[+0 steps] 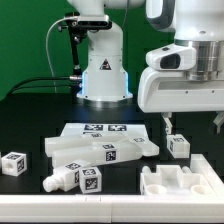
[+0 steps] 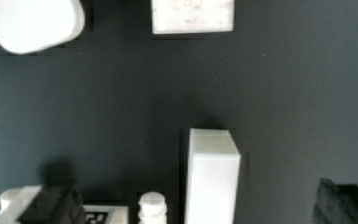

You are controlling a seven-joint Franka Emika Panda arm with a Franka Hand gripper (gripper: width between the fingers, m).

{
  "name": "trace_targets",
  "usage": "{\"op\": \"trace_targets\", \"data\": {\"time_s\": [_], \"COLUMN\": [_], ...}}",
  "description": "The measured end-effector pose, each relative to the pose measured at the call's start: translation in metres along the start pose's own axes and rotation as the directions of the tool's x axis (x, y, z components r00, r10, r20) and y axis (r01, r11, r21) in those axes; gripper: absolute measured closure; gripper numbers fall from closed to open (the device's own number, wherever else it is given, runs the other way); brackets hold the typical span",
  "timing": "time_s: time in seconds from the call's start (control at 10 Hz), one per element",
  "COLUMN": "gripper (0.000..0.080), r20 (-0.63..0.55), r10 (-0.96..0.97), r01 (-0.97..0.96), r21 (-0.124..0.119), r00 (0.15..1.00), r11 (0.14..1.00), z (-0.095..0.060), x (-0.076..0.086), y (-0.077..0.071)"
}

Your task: Assemble chair

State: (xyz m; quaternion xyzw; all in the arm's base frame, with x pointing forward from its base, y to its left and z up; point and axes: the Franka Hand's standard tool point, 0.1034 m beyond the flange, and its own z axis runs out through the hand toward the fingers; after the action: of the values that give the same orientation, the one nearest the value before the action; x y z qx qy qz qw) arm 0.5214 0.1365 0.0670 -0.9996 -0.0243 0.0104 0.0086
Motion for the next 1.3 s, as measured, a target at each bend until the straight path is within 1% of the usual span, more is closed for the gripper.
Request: {"op": "trace_targets", "data": {"time_s": [0.3,0.4,0.5,0.6,0.8,0.9,1.0,1.1,1.2,1.3], "gripper": [0.0150,0.0150,0.0150,0.0150,0.0150,0.0150,0.0150,0.0150,0.0150,0.0150], "r20": [0.002,0.025,0.040,0.034,0.050,0.130,0.261,0.368,0.435,0.463], "r10": [-0.002,-0.021,-0.073,-0.112,-0.113,-0.125,-0.107,-0.077,-0.054,-0.045], "r01": [0.002,0.021,0.074,0.113,0.114,0.129,0.119,0.096,0.086,0.085], "r21": [-0.001,-0.011,-0.022,-0.016,-0.018,-0.021,-0.032,-0.035,-0.054,-0.065], "r00": [1.000,0.999,0.997,0.993,0.992,0.984,0.959,0.927,0.899,0.885], "r11": [1.000,1.000,0.997,0.993,0.993,0.991,0.992,0.995,0.995,0.994], "z": [0.001,0.002,0.001,0.000,0.002,0.004,0.001,0.001,0.002,0.002], "x": [0.000,-0.004,0.000,0.004,0.002,-0.006,-0.009,-0.007,-0.009,-0.015], "y": [0.000,-0.004,-0.011,-0.012,-0.011,-0.004,0.002,0.002,0.002,-0.004]}}
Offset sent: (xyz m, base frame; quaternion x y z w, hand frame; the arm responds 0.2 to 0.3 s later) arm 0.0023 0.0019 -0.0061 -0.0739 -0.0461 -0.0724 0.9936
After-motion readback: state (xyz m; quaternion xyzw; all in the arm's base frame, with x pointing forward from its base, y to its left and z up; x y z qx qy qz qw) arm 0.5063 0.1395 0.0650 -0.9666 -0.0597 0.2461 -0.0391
